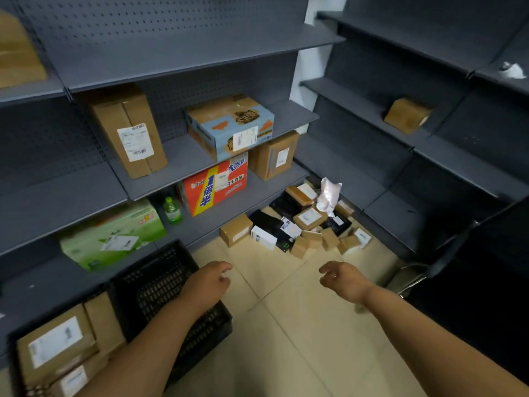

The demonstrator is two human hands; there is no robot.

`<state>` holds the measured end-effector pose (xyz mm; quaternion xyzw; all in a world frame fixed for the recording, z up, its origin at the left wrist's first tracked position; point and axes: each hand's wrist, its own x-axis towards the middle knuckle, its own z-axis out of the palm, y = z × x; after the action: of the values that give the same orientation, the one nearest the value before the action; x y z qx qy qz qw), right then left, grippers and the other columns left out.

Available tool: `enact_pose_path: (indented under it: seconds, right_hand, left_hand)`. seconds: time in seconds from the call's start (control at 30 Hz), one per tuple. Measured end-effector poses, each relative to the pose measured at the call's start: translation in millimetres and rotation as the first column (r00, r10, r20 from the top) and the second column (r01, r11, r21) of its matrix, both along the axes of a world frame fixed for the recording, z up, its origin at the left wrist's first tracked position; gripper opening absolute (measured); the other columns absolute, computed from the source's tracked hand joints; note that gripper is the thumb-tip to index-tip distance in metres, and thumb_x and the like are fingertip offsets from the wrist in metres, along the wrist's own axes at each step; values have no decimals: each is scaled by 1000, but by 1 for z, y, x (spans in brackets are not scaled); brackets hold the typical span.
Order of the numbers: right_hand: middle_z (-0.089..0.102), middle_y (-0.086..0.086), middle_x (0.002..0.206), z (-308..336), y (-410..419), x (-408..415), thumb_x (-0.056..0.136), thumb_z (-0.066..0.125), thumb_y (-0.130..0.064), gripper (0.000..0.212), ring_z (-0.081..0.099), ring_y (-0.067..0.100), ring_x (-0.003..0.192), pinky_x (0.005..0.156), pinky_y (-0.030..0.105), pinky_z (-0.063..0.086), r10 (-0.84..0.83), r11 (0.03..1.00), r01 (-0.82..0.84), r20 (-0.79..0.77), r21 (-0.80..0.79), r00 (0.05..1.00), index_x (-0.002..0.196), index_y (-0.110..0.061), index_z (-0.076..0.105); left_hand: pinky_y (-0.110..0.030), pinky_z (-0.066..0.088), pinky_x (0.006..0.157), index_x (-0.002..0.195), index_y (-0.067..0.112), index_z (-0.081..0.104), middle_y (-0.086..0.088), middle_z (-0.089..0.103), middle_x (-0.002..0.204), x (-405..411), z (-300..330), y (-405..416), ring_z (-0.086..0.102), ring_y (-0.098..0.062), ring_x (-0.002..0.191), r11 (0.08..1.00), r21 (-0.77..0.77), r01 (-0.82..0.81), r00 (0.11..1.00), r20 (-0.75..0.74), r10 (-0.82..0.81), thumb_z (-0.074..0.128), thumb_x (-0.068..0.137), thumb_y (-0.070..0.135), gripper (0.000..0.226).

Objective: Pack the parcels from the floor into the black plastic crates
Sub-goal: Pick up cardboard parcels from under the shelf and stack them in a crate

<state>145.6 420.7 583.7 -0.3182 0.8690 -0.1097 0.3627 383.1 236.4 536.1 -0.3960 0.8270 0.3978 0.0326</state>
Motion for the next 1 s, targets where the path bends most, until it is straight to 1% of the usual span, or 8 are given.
enact_pose_path:
  seconds: [0.13,0.3,0.47,0.63,0.73,0.87,0.93,1.0]
  right_hand:
    - [60,5,105,-13,-14,-47,92,57,-22,30,56,16,87,67,18,40,6,999,-5,42,-34,999,121,-14,58]
    - [57,4,91,-26,-57,-85,91,59,-14,21,52,16,80,59,12,40,-13,994,29,144,-109,989,111,-10,58]
    - [56,5,90,-33,-109,-127,90,59,-8,15,51,15,82,55,6,37,-28,987,54,167,-151,986,105,-8,60]
    - [59,7,90,-36,-164,-174,88,61,-8,7,54,17,82,70,19,43,-52,988,73,156,-133,986,89,-15,60]
    - [62,6,95,-39,-198,-202,88,61,-12,14,59,19,90,77,23,43,4,993,12,139,-114,990,101,-14,64]
    - [60,8,88,-46,-237,-234,91,57,-6,9,58,19,80,65,18,46,2,995,14,161,-98,987,98,-11,60]
    - [58,9,86,-51,-254,-248,91,55,-3,14,54,12,66,51,6,42,35,996,-21,172,-85,985,104,-5,61]
    - [58,10,89,-62,-272,-266,91,55,-3,20,52,5,63,48,4,39,96,994,-84,176,-73,980,110,-1,62]
  left_hand:
    - [-21,39,97,132,20,51,1,51,134,-28,-12,-3,53,-12,112,999,11,-41,999,27,40,49,95,17,38]
    - [-19,36,96,133,19,50,0,50,136,-60,-23,-35,51,-14,116,997,3,-79,995,69,79,49,95,18,38]
    - [-18,34,97,135,16,48,-2,49,139,-107,-34,-83,49,-15,122,994,8,-111,990,83,110,50,95,19,40]
    - [-19,35,98,126,21,54,-4,53,133,-153,-43,-132,53,-17,118,983,64,-171,984,65,167,56,92,13,36]
    - [-17,35,90,126,9,57,-9,58,127,-181,-46,-167,55,-22,117,985,37,-170,984,57,167,56,91,9,35]
    - [-31,41,97,126,6,57,-14,59,126,-211,-46,-199,56,-29,116,975,53,-214,976,43,212,54,87,26,44]
    - [-29,40,99,129,4,54,-15,55,132,-222,-52,-212,53,-28,120,972,61,-228,972,66,224,55,91,13,39]
    - [-26,37,99,130,4,53,-13,53,135,-235,-62,-223,52,-25,122,968,42,-249,965,90,245,54,91,6,39]
